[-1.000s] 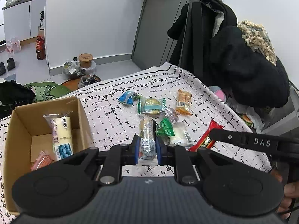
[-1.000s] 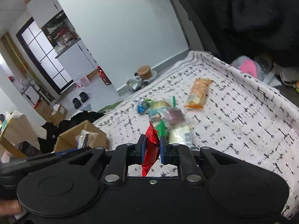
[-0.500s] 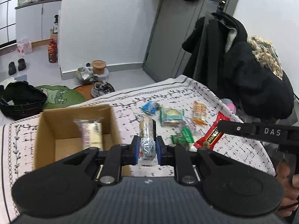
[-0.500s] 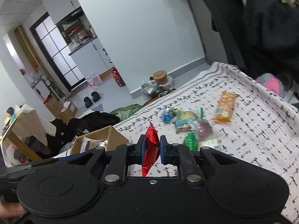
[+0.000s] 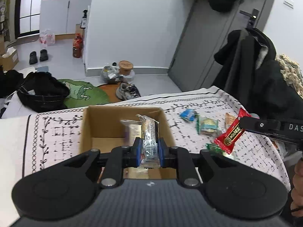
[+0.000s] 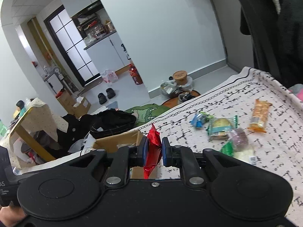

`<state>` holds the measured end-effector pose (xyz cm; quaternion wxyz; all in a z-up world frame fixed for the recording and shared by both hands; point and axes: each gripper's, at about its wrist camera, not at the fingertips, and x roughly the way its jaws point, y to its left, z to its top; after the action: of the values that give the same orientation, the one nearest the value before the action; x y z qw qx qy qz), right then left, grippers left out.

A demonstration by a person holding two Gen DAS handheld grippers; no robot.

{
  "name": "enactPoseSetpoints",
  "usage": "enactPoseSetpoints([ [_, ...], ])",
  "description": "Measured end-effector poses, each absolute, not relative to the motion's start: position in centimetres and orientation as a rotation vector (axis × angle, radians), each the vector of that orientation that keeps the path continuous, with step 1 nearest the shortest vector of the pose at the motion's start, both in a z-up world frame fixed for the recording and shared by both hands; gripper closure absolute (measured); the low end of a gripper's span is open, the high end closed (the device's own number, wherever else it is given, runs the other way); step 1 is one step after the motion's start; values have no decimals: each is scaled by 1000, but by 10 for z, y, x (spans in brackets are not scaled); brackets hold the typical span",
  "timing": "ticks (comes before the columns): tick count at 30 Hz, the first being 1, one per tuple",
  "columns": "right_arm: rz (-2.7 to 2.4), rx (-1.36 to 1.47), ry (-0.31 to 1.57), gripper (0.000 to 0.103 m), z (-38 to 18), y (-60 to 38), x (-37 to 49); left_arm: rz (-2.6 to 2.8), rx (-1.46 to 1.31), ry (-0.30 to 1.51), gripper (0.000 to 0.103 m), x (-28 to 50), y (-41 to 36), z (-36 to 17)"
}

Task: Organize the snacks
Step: 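Carry the red candy bar and stick packet over the cardboard box, then open both tools to drop the snacks into the box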

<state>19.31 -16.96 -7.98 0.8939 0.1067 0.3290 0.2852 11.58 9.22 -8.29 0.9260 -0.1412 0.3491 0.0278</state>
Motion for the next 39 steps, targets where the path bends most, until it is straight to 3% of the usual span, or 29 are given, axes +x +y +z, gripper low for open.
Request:
enactPoseSetpoints([
  [9, 644, 183, 718, 88, -90, -139, 192, 87, -338, 755, 84, 112, 111, -102],
  [13, 675, 177, 729, 88, -90, -126, 188, 102, -351, 781, 78, 112, 114, -110],
  [18, 720, 181, 752, 87, -91, -112, 184, 126, -352, 784, 60, 109, 117, -111],
  [21, 746, 182, 775, 72, -90, -105, 183, 135, -356, 778, 53, 108, 120, -108],
  [22, 749, 184, 774, 62, -90, -105, 182, 138, -353, 779, 52, 107, 120, -108],
  [23, 747, 187, 770, 60, -89, -107, 181, 140, -350, 783, 49, 107, 119, -107],
  [30, 689, 204, 788, 60, -96, -132, 182, 143, -335, 791, 34, 103, 113, -106],
  [36, 628, 190, 796, 52, -104, -159, 179, 122, -318, 803, 30, 104, 101, -105],
  [39, 604, 185, 794, 46, -105, -173, 178, 120, -311, 799, 21, 105, 94, -103],
])
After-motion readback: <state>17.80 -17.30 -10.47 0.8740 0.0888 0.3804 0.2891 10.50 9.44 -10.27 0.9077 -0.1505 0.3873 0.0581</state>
